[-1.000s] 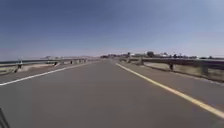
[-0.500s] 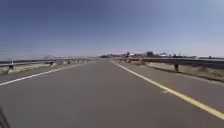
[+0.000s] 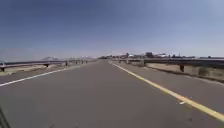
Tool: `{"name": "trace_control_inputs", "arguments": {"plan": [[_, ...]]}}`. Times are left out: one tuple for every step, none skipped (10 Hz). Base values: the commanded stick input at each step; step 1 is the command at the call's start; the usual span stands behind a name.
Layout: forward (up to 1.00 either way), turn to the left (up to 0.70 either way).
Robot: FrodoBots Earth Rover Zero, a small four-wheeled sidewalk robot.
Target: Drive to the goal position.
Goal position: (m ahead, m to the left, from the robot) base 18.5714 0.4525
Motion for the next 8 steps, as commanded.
{"name": "trace_control_inputs", "arguments": {"plan": [[1.0,0.0],[1.0,0.0],[1.0,0.0],[1.0,0.0],[1.0,0.0],[1.0,0.0],[1.0,0.0],[1.0,0.0]]}}
